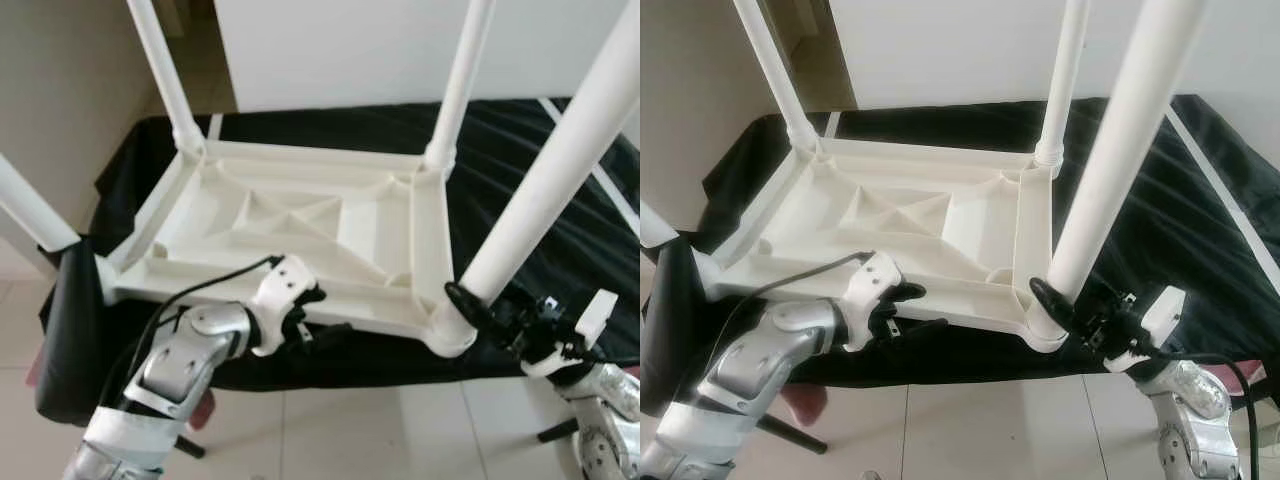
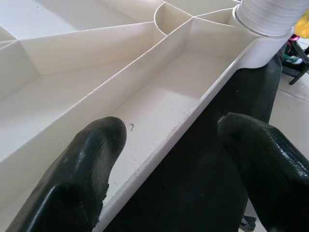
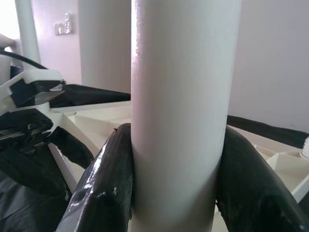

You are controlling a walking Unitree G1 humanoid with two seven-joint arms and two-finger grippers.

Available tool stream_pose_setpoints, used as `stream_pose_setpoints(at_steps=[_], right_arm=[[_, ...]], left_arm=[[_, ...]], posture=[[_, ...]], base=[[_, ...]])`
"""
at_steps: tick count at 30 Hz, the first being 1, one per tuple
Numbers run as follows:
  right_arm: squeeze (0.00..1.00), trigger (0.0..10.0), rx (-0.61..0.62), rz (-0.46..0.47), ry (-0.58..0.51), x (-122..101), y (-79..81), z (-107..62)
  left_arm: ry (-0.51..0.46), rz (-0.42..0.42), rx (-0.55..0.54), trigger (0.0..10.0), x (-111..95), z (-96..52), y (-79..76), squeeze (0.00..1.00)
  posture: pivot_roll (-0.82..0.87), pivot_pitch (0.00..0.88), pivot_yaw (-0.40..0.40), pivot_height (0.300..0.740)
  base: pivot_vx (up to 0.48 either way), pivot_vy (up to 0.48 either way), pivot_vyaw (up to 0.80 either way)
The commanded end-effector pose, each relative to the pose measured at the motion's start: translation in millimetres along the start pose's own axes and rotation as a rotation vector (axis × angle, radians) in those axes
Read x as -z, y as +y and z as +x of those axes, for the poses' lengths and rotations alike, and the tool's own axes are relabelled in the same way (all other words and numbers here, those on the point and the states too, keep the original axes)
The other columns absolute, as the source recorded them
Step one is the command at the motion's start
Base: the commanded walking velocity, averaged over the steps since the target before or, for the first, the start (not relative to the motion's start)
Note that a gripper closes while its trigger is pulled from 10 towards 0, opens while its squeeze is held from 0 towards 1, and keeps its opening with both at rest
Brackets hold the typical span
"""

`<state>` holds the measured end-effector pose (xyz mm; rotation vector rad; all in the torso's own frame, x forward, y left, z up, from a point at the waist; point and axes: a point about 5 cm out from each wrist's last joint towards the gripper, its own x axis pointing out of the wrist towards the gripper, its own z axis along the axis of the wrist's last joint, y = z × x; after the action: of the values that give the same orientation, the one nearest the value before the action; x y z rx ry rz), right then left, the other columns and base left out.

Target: Building children table

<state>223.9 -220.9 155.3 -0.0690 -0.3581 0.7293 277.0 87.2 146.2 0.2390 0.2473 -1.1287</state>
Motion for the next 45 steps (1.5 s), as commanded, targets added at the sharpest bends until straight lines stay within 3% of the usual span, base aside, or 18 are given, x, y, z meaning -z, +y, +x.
stream_pose_setpoints(at_steps=[1,15,17,24,28,34,45], right_arm=[[0.00,10.0,0.083,0.153,0.230,39.9,1.7,-27.0],[0.00,10.0,0.161,0.228,0.299,46.9,-5.8,-26.7],[0.00,10.0,0.183,0.294,0.322,49.2,-8.0,-25.9],[0.00,10.0,0.190,0.379,0.336,51.8,-9.4,-27.1],[0.00,10.0,0.166,0.353,0.316,49.8,-8.0,-28.8],[0.00,10.0,0.062,0.206,0.300,46.7,4.0,-31.0],[0.00,10.0,0.024,0.123,0.370,52.1,15.0,-42.4]], left_arm=[[0.003,0.003,0.033,10.0,-2.4,-2.4,0.1,0.00],[0.001,-0.001,0.032,10.0,-2.1,-2.9,-1.0,0.00],[0.002,0.002,0.031,10.0,-2.2,-3.0,-1.3,0.00],[-0.001,0.000,0.029,10.0,-2.1,-3.7,-2.2,0.00],[0.000,-0.001,0.029,10.0,-1.7,-4.7,-2.4,0.00],[0.000,-0.003,0.027,10.0,-1.7,-5.4,-2.3,0.00],[0.001,-0.002,0.022,10.0,-2.6,-8.1,-0.7,0.00]], posture=[[0.00,0.113,0.087,0.740],[0.00,0.103,0.075,0.740],[0.00,0.101,0.071,0.740],[0.00,0.100,0.067,0.740],[0.00,0.099,0.065,0.740],[0.00,0.101,0.066,0.740],[0.00,0.108,0.079,0.740]], base=[[0.000,0.000,0.00],[0.000,0.000,0.00],[0.000,0.000,0.00],[0.000,0.000,0.00],[0.000,0.000,0.00],[0.000,0.000,0.00],[0.000,0.000,0.00]])
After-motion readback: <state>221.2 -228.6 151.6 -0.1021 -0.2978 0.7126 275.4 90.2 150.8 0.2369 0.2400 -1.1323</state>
